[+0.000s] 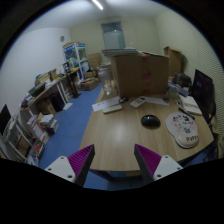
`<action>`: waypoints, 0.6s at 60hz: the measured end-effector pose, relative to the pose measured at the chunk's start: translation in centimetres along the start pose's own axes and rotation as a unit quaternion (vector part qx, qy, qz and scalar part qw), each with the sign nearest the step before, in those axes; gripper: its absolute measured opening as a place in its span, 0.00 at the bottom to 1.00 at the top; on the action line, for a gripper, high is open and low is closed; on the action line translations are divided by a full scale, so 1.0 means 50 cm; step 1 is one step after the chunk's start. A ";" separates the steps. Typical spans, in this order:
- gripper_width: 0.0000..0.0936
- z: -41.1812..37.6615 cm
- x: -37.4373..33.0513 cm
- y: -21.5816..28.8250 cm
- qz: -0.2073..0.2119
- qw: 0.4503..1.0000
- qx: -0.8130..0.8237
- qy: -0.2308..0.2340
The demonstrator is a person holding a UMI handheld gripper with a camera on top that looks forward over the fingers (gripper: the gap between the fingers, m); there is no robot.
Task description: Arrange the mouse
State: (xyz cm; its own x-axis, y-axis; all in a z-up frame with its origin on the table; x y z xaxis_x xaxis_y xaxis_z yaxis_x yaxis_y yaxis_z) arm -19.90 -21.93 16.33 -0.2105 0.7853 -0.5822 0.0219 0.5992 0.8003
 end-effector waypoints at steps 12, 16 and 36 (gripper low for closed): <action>0.91 0.112 0.035 -0.001 -0.016 0.997 0.005 -0.080; 0.91 0.174 0.055 0.008 -0.005 0.995 -0.001 -0.101; 0.90 0.392 0.291 0.006 -0.001 0.995 -0.070 -0.066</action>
State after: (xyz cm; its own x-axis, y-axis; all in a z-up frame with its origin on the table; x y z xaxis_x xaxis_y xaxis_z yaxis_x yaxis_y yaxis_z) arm -3.81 -7.28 5.31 -0.0796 0.8032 -0.5903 -0.1167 0.5806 0.8058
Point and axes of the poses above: the point between the fingertips, and its own axes, seen from behind it with the camera up: z to the right, y up, x forward, the way the camera looks, the point moved 6 cm from there along -x, backward, against the way the camera looks, and after that the axes turned 2 degrees about z, right-handed, at the moved point
